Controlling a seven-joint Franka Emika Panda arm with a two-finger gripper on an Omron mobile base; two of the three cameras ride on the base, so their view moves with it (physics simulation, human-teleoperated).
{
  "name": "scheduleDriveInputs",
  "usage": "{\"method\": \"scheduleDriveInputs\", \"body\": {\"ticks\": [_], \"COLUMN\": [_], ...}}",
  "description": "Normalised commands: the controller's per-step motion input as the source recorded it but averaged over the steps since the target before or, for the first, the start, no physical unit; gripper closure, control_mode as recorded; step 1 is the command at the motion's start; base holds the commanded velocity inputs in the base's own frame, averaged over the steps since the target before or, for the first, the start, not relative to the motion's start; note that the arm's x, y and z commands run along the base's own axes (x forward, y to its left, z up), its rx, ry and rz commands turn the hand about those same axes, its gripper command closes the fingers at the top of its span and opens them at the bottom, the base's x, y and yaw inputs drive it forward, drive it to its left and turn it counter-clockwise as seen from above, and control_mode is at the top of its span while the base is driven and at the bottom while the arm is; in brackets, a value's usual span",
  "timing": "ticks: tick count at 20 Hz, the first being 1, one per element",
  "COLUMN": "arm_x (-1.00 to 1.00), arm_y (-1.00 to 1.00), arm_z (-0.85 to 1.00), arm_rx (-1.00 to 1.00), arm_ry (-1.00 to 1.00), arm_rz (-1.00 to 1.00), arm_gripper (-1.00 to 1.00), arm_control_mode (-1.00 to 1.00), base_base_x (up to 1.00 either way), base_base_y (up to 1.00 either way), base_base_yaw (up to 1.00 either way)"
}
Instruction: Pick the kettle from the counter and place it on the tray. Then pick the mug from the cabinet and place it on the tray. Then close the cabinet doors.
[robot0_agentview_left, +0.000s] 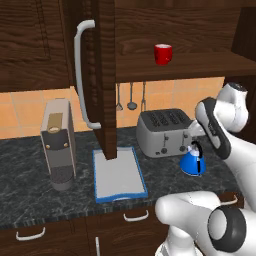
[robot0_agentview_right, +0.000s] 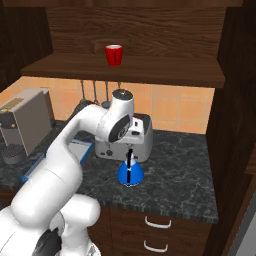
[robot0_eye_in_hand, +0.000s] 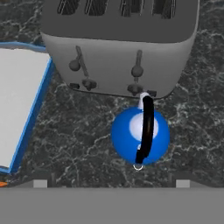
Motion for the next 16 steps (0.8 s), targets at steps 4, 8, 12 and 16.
{"method": "scheduleDriveInputs", "body": {"ticks": [4,8,12,16], "arm_x": [0.15,0.53,0.27,0.11], "arm_y": [-0.61,-0.04,0.05,-0.06], "arm_z": [-0.51,-0.54,-0.40,-0.34], "arm_rx": [0.06,0.00,0.01,0.03], "arm_ry": [0.04,0.05,0.02,0.03], "arm_rz": [0.00,0.00,0.00,0.00], "arm_gripper": [-1.00,-1.00,-1.00,-1.00], "arm_control_mode": [-1.00,-1.00,-1.00,-1.00], "base_base_x": [0.00,0.00,0.00,0.00], "base_base_y": [0.00,0.00,0.00,0.00], "base_base_yaw": [0.00,0.00,0.00,0.00]}}
